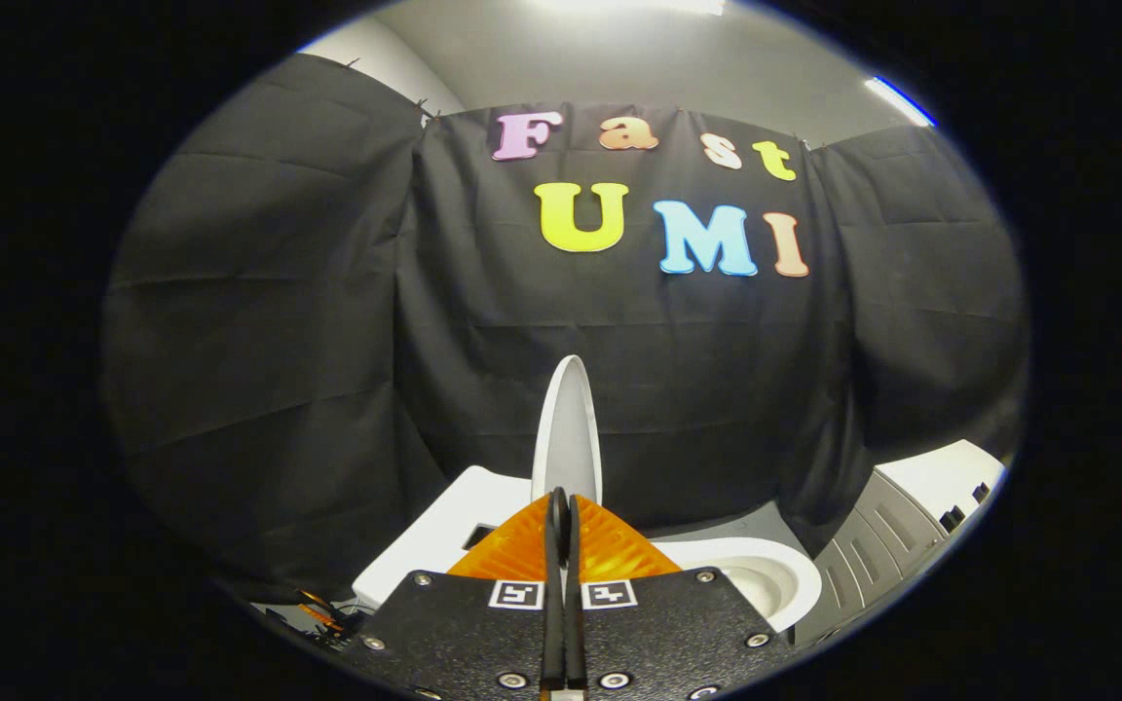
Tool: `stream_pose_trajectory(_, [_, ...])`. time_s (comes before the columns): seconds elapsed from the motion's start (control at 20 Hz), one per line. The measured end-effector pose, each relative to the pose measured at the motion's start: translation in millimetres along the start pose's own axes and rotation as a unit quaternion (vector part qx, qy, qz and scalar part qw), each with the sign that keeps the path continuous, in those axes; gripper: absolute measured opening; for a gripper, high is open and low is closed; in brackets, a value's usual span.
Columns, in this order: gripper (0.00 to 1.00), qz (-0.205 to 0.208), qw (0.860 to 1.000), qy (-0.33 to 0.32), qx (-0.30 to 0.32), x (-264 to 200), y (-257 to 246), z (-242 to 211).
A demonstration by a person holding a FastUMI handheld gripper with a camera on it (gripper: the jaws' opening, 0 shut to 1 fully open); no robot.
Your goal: Open the toilet lid.
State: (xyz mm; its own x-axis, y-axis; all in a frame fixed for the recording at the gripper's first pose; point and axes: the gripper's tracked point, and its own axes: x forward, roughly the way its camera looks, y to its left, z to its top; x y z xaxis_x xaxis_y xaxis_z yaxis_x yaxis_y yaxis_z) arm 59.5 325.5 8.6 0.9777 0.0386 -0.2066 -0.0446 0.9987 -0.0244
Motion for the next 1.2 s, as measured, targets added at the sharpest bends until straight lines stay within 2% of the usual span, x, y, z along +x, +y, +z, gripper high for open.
stream_pose_trajectory(0.2, [0.0,0.027,1.0,0.006,-0.014,5.0,34.3,-6.8])
stream_pose_trajectory(0.5, [0.0,0.037,0.999,0.009,-0.035,10.8,62.6,-11.7])
stream_pose_trajectory(0.9, [0.0,0.031,0.999,0.005,-0.007,9.0,58.8,-12.5])
stream_pose_trajectory(1.05, [0.07,0.046,0.999,0.013,-0.005,9.2,58.7,-13.0])
stream_pose_trajectory(1.2, [0.23,0.082,0.996,0.026,0.023,3.3,61.6,-9.9])
